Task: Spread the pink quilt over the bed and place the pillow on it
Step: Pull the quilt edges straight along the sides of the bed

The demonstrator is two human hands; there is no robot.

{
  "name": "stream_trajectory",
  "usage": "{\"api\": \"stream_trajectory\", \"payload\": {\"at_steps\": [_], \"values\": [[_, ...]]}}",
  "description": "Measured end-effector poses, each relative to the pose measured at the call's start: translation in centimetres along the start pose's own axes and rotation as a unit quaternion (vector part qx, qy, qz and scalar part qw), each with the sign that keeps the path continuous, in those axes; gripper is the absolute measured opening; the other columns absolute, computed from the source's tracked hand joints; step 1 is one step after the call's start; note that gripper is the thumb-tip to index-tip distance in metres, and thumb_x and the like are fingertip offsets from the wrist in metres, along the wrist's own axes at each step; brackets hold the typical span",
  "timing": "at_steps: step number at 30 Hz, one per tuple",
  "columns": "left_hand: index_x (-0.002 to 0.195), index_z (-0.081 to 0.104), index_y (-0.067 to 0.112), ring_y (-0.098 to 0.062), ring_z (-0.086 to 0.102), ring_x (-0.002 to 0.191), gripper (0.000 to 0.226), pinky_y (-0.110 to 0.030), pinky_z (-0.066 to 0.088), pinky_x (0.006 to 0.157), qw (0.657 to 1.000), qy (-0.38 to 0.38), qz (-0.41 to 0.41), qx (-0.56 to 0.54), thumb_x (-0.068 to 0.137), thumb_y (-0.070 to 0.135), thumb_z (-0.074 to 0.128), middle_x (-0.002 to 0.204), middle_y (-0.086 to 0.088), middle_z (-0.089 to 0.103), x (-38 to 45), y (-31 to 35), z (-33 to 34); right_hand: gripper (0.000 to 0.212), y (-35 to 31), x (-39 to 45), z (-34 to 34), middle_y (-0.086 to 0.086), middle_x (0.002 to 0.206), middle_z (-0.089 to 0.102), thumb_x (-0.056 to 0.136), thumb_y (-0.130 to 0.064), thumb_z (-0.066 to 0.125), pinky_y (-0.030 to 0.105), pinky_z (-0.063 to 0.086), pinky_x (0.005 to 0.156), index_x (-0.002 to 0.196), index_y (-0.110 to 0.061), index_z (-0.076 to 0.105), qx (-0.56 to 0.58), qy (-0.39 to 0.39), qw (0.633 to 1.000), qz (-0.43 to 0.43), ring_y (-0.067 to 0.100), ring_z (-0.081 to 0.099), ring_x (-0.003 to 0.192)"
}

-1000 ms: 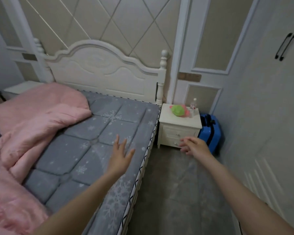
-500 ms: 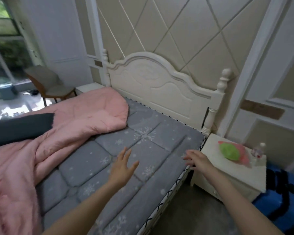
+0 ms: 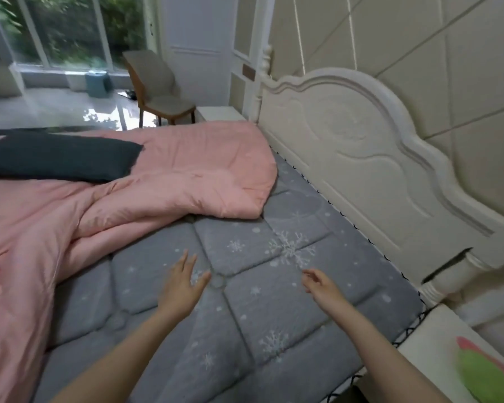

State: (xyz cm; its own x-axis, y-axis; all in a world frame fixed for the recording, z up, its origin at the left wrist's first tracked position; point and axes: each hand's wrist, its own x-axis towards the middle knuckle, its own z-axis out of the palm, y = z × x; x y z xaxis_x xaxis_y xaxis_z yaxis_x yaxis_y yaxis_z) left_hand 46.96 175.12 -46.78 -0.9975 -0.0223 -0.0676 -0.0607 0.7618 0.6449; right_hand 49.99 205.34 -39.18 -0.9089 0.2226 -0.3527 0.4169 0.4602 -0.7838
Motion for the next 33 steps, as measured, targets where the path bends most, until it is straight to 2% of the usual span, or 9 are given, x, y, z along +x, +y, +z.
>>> {"api": "stream_trajectory", "payload": {"at_steps": [3,6,10,17,21,25,28,30,33], "values": [[0.144,0.031,0.019,-0.021,0.021,0.141,0.085,-0.038,0.018,0.116,1.000,0.004,-0.026,-0.003,0.077,0.073,0.031,0.156,0.001,0.015,3.2,-0.5,1.3,0.028,-0.2,5.6,0.9,0.005,0.105,0.057,0.093,-0.012,0.051,0.029,0.044,0.083,0.120,-0.010,0.056,-0.007,-0.003,1.000,0.005,0.020,0.054,0.098],[0.144,0.030,0.023,-0.021,0.019,0.142,0.095,-0.038,0.018,0.115,0.999,0.000,-0.044,-0.003,0.070,0.081,0.020,0.157,0.002,0.014,6.0,-1.5,2.8,0.033,0.2,9.9,2.8,0.001,0.110,0.056,0.091,-0.015,0.053,0.028,0.038,0.095,0.124,-0.015,0.054,-0.036,-0.032,0.999,0.009,0.018,0.054,0.107],[0.143,0.031,0.023,-0.022,0.020,0.141,0.069,-0.038,0.019,0.114,0.996,-0.001,-0.081,0.041,0.087,0.061,0.039,0.156,-0.001,0.015,9.9,-3.9,5.2,0.043,1.0,15.5,5.0,0.004,0.128,0.050,0.092,-0.015,0.052,0.028,0.033,0.102,0.135,-0.011,0.045,-0.058,-0.075,0.995,0.039,0.022,0.046,0.125],[0.135,0.046,0.012,-0.025,0.040,0.131,0.064,-0.039,0.031,0.108,0.976,0.029,-0.208,0.058,0.089,0.056,0.043,0.143,-0.008,0.044,18.3,-11.9,12.3,0.049,4.9,29.2,10.6,0.006,0.144,0.043,0.094,-0.023,0.051,0.030,0.031,0.107,0.140,-0.013,0.038,-0.114,-0.133,0.983,0.047,0.020,0.043,0.130],[0.133,0.050,0.013,-0.026,0.042,0.130,0.070,-0.040,0.033,0.107,0.973,0.063,-0.197,0.099,0.085,0.062,0.034,0.142,-0.008,0.045,22.5,-14.3,15.0,0.048,7.4,35.0,14.1,0.011,0.140,0.047,0.092,-0.008,0.052,0.022,0.038,0.097,0.139,-0.013,0.040,-0.091,-0.181,0.978,0.053,0.018,0.050,0.117],[0.130,0.051,0.017,-0.028,0.046,0.127,0.079,-0.042,0.038,0.102,0.971,0.066,-0.161,0.164,0.076,0.069,0.026,0.142,-0.007,0.046,28.1,-17.8,18.0,0.055,7.6,42.1,17.6,0.019,0.131,0.051,0.077,-0.004,0.070,0.004,0.043,0.051,0.127,-0.009,0.047,0.012,-0.220,0.970,0.103,0.006,0.063,0.077],[0.141,0.037,0.018,-0.027,0.028,0.138,0.084,-0.045,0.024,0.111,0.961,0.057,-0.195,0.186,0.076,0.072,0.032,0.151,-0.006,0.031,31.6,-21.8,20.1,0.051,6.4,46.3,20.4,0.017,0.137,0.047,0.089,0.015,0.041,0.004,0.045,0.056,0.135,-0.006,0.041,0.006,-0.190,0.978,0.086,0.014,0.058,0.088],[0.146,0.028,0.020,-0.025,0.018,0.143,0.086,-0.047,0.015,0.115,0.959,0.055,-0.189,0.205,0.077,0.071,0.033,0.155,-0.004,0.021,32.5,-24.8,21.7,0.050,5.2,49.0,22.7,0.010,0.131,0.052,0.089,0.014,0.042,0.007,0.046,0.068,0.131,-0.011,0.047,0.001,-0.174,0.984,0.035,0.016,0.054,0.101],[0.146,0.027,0.018,-0.024,0.014,0.144,0.081,-0.047,0.010,0.116,0.958,0.066,-0.161,0.226,0.080,0.064,0.035,0.156,-0.006,0.019,32.4,-27.1,23.2,0.066,3.2,51.8,26.2,-0.016,0.115,0.063,0.083,0.019,0.043,0.012,0.047,0.078,0.106,-0.040,0.061,-0.035,-0.164,0.981,-0.096,-0.004,0.060,0.092]]}}
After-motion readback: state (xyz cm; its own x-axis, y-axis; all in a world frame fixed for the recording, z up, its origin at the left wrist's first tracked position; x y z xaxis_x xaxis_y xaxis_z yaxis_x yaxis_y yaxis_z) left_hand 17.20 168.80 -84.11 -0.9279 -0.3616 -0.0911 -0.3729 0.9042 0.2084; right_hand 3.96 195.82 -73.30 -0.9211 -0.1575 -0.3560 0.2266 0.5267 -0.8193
